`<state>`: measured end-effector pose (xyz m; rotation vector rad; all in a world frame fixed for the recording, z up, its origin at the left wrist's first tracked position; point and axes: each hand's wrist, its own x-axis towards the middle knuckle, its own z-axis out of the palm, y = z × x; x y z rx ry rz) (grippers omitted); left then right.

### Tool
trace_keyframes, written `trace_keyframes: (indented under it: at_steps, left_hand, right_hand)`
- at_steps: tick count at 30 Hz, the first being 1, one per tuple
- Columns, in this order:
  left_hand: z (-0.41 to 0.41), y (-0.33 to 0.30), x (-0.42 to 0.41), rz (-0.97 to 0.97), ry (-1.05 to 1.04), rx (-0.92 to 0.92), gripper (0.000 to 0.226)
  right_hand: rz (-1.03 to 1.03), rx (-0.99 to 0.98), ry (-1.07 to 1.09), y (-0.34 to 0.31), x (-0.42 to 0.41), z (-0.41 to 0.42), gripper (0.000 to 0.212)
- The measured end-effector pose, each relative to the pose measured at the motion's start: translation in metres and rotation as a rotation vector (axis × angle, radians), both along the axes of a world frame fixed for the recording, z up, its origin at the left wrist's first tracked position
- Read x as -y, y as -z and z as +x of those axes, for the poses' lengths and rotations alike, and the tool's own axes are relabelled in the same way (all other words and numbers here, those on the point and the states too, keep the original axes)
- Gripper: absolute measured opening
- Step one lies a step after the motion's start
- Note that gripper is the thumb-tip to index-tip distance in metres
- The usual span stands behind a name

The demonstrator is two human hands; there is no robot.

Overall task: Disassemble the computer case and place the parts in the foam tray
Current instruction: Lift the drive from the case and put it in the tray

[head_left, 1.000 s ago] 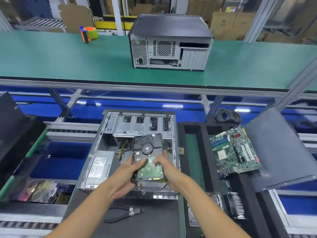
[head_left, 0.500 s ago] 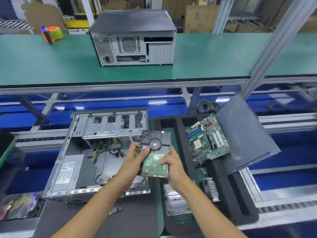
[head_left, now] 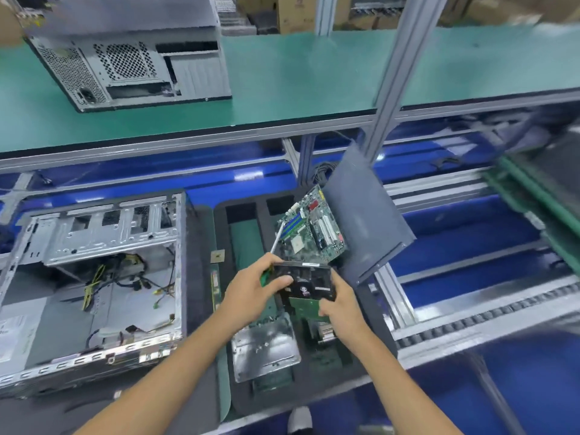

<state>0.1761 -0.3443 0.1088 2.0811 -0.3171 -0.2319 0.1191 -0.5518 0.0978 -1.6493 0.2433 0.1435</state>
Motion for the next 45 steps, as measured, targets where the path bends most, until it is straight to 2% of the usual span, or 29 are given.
trace_keyframes:
  at_steps: [4,6,8,10,12,15,17,20,22,24,26,28,35,41,45]
  left_hand:
    - [-0.003,0.024,0.028,-0.126,-0.060,-0.088,0.011]
    - [-0.008,0.032,0.041,-0.270,-0.162,-0.298,0.007]
    - [-0.014,0.038,0.054,-0.421,-0.220,-0.534,0.015]
    - [-0.016,0.042,0.062,-0.426,-0.192,-0.693,0.019]
    - [-0.016,0.044,0.064,-0.310,-0.091,-0.755,0.021]
    - [-0.015,0.051,0.066,-0.113,0.032,-0.628,0.032]
    - [-0.012,0.055,0.066,-0.091,-0.022,-0.540,0.039]
    - [-0.010,0.060,0.064,-0.052,-0.064,-0.486,0.031]
    - [-0.009,0.066,0.065,-0.021,-0.037,-0.462,0.026]
    - [-0.011,0.070,0.067,0.000,-0.012,-0.458,0.024]
    - [-0.014,0.074,0.068,-0.008,-0.011,-0.481,0.022]
    - [-0.015,0.077,0.070,-0.030,-0.030,-0.505,0.020]
    - [-0.012,0.077,0.064,-0.019,-0.070,-0.537,0.017]
    - [-0.009,0.067,0.053,-0.025,-0.096,-0.535,0.018]
    - [-0.009,0.059,0.046,-0.069,-0.138,-0.549,0.018]
  right_hand:
    - [-0.148,-0.005,0.011,0.017,0.039,-0.007,0.041]
    - [-0.132,-0.059,0.098,0.026,0.054,-0.013,0.033]
    - [-0.054,-0.074,0.171,0.034,0.061,-0.017,0.033]
    - [-0.014,-0.080,0.229,0.038,0.063,-0.015,0.035]
    - [-0.059,-0.083,0.285,0.036,0.066,-0.012,0.023]
    - [-0.175,0.021,0.327,0.029,0.080,-0.010,0.035]
    - [-0.312,0.084,0.340,0.023,0.094,-0.005,0.028]
    - [-0.710,0.070,0.288,0.017,0.117,0.005,0.017]
    - [-0.865,0.026,0.222,0.019,0.128,0.011,0.009]
    - [-0.945,-0.023,0.151,0.024,0.134,0.015,0.014]
    - [-0.996,-0.080,0.091,0.033,0.136,0.017,0.022]
    - [-1.049,-0.141,0.035,0.043,0.135,0.018,0.015]
    - [-1.114,-0.310,-0.179,0.079,0.119,0.020,0.017]
    - [-1.167,-0.380,-0.244,0.095,0.112,0.019,0.030]
    - [-1.231,-0.360,-0.244,0.095,0.108,0.023,0.057]
